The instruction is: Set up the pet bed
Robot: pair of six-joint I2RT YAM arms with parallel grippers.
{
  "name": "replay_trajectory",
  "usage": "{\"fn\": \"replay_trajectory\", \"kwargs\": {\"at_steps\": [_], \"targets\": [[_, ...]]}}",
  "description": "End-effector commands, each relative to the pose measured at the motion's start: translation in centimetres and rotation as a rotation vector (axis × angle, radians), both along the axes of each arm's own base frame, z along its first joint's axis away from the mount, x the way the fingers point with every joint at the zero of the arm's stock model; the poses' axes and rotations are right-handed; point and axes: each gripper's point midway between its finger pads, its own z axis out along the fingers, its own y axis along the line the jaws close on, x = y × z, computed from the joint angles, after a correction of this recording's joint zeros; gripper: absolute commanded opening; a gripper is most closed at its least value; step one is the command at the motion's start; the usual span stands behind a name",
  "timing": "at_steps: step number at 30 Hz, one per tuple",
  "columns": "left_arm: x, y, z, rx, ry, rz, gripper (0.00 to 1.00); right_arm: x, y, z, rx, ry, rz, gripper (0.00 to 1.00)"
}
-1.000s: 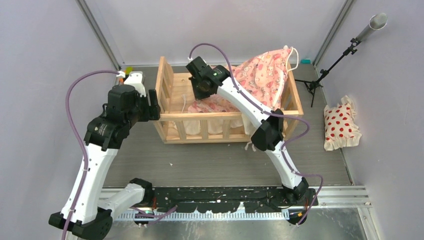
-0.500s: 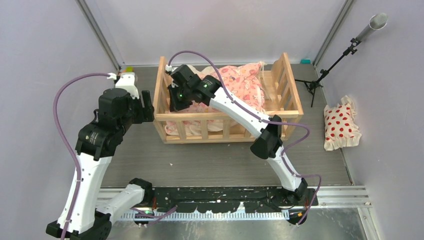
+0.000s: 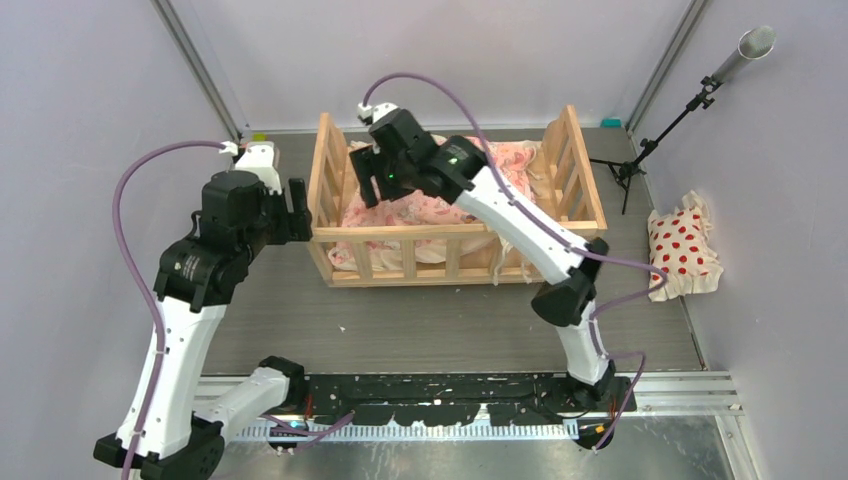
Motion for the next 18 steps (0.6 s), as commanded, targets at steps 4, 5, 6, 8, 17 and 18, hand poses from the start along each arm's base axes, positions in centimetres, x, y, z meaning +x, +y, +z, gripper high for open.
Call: {"fn": "replay_trajectory", "kwargs": {"at_steps": [4, 5, 6, 8, 17, 18], "targets": [[0.9, -1.4, 1.0, -0.031, 0.008, -0.053, 0.77, -0.2, -12.4, 13.5, 0.028, -0.277, -0.267, 0.75], [1.0, -1.6, 0.8, -0.034, 0.015, -0.061, 0.78, -0.2, -14.3, 14.0, 0.022, -0.283, -0.312, 0.75], [1.2, -1.9, 0.7, -0.036, 0.023, -0.068, 0.78, 0.1, -16.9, 14.5, 0.004, -0.300, -0.386, 0.75], [1.6, -2.2, 0.3, -0.032, 0.043, -0.084, 0.79, 0.1, -22.0, 15.4, -0.002, -0.307, -0.510, 0.75], [2.7, -2.9, -2.4, 0.005, 0.153, -0.110, 0.80, -0.5, -36.3, 11.0, -0.099, -0.171, -0.788, 0.81], [2.7, -2.7, -2.6, 0.012, 0.159, -0.101, 0.80, -0.5, -36.9, 10.4, -0.108, -0.150, -0.792, 0.81]]}}
